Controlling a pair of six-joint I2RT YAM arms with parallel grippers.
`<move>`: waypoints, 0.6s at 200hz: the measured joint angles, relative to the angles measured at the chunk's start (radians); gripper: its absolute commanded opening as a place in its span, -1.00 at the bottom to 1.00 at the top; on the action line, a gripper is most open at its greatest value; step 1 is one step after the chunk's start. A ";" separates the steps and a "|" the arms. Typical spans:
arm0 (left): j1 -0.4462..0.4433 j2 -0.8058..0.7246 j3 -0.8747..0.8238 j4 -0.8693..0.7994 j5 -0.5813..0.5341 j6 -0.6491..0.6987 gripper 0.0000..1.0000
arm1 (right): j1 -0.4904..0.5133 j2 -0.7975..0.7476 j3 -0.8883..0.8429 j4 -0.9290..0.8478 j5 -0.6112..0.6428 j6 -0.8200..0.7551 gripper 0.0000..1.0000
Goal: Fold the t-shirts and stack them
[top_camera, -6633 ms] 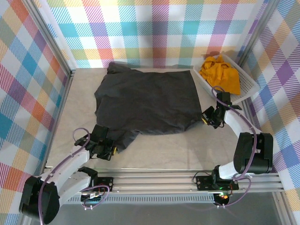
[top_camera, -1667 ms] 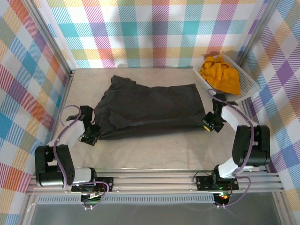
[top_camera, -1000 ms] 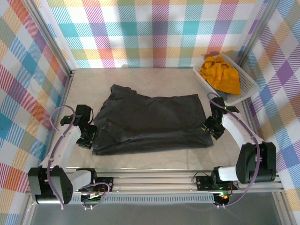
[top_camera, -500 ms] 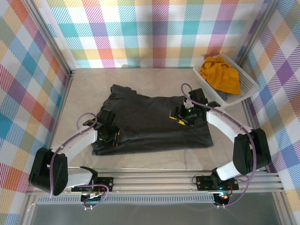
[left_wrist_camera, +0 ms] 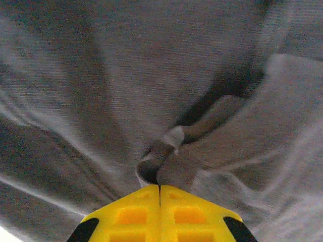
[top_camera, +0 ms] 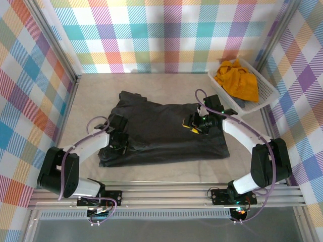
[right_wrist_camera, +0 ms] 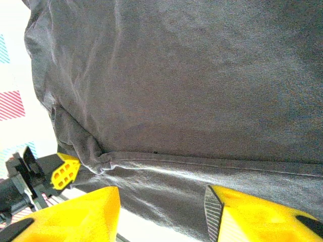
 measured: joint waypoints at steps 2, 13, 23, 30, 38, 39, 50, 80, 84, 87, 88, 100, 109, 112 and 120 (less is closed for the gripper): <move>0.000 0.005 0.009 -0.002 -0.001 0.004 -1.00 | 0.000 0.000 0.000 0.000 0.000 0.000 -0.06; -0.002 0.038 0.060 -0.014 -0.008 0.045 -1.00 | 0.000 0.000 0.000 0.000 0.000 0.000 -0.08; -0.006 0.075 0.110 -0.023 -0.014 0.083 -1.00 | 0.000 0.000 0.000 0.000 0.000 0.000 -0.08; -0.011 0.109 0.153 -0.036 -0.018 0.117 -1.00 | 0.000 0.000 0.000 0.000 0.001 0.000 -0.09; -0.017 0.156 0.209 -0.058 -0.020 0.165 -1.00 | 0.000 0.000 0.000 0.000 0.001 0.000 -0.09; -0.018 0.161 0.214 -0.061 -0.020 0.169 -1.00 | 0.000 0.000 0.000 0.000 0.001 0.000 -0.09; -0.029 0.237 0.307 -0.098 -0.026 0.237 -1.00 | 0.000 0.000 0.000 -0.001 0.001 0.000 -0.09; -0.085 0.449 0.565 -0.208 -0.058 0.426 -1.00 | 0.000 0.000 0.000 -0.006 0.001 0.003 -0.11; -0.093 0.469 0.587 -0.217 -0.061 0.443 -1.00 | 0.000 0.000 0.000 -0.006 0.001 0.003 -0.11; -0.100 0.489 0.610 -0.227 -0.067 0.463 -1.00 | 0.000 0.000 0.000 -0.007 0.001 0.003 -0.11; -0.101 0.492 0.614 -0.229 -0.069 0.466 -1.00 | 0.000 0.000 0.000 -0.007 0.001 0.003 -0.11; -0.124 0.545 0.674 -0.273 -0.089 0.523 -1.00 | 0.000 0.000 0.000 -0.008 0.000 0.003 -0.11; -0.135 0.575 0.709 -0.302 -0.105 0.556 -1.00 | 0.000 0.000 0.000 -0.008 0.000 0.003 -0.11; -0.138 0.586 0.720 -0.311 -0.113 0.566 -1.00 | 0.000 0.000 0.000 -0.008 0.000 0.003 -0.11; -0.144 0.602 0.738 -0.328 -0.127 0.588 -1.00 | 0.000 0.000 0.000 -0.008 0.000 0.003 -0.11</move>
